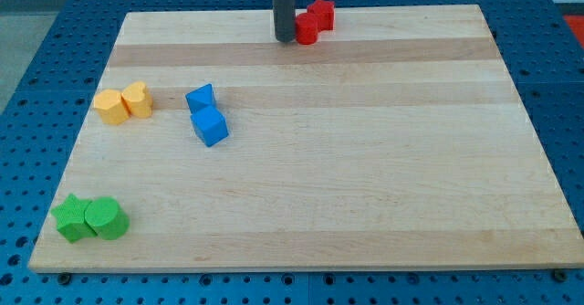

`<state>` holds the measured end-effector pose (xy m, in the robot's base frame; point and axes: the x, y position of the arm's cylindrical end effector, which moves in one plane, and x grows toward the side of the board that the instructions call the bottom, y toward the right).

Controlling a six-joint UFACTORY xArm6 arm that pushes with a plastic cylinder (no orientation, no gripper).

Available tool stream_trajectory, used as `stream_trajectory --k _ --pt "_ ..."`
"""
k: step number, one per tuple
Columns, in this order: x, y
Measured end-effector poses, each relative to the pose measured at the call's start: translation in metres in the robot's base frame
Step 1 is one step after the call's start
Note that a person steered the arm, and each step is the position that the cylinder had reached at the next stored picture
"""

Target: Place your arm to the bottom of the blue cube

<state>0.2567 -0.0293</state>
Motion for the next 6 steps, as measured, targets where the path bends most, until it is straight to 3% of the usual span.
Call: stream_trajectory --k 1,2,4,5,6 --pt "0.004 0.000" --pt "0.054 0.006" --pt "0.178 0.085" --pt "0.248 0.056" --pt "0.269 -0.010"
